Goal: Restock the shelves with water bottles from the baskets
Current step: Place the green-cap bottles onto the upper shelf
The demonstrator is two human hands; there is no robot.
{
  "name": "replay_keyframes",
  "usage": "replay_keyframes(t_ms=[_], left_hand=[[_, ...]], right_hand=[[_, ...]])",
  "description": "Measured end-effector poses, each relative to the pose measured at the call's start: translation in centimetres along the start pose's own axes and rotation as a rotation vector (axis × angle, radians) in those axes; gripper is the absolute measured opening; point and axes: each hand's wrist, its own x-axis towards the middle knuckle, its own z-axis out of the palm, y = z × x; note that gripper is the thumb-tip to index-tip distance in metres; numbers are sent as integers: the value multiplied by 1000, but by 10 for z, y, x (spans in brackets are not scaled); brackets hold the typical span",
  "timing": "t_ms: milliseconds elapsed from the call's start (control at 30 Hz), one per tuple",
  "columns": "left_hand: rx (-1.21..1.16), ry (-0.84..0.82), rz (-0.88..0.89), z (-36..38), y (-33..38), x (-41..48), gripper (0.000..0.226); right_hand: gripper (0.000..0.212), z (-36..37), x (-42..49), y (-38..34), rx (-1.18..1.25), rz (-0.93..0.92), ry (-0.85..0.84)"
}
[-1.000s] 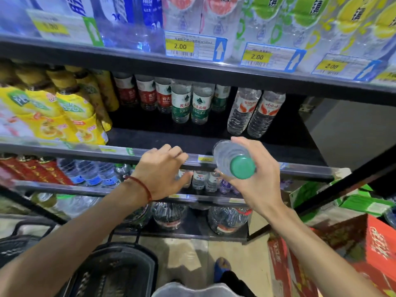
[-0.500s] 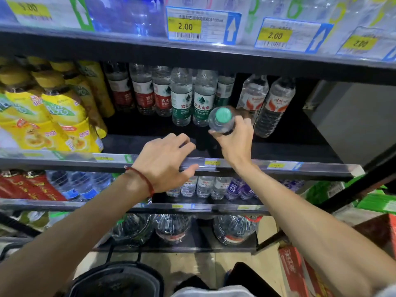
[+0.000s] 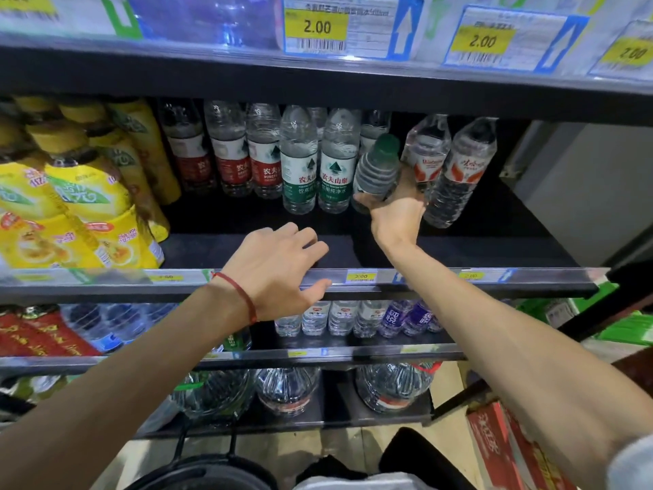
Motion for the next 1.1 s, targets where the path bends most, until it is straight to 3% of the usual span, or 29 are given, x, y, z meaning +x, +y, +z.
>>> replay_keyframes(t_ms=[100,333,600,733,1100], left_hand=[[-17,-3,5,2,-4,0,64],[-49,-17,10,5,-4,7,60],[-120,1,-27,11,-4,7,60],[-126,15,-25,16,-6,5,59],[-120,45,-81,11,-9,-3,59]], right_hand=[[62,2,5,-5,-87,-4,-49],[54,17,30,-20,-276,62,-57],[43,32,47,-19,-205,209,-78],[46,35,48,-20,-290,217,-118],[45,8,-10,-25,-232,207,-230]])
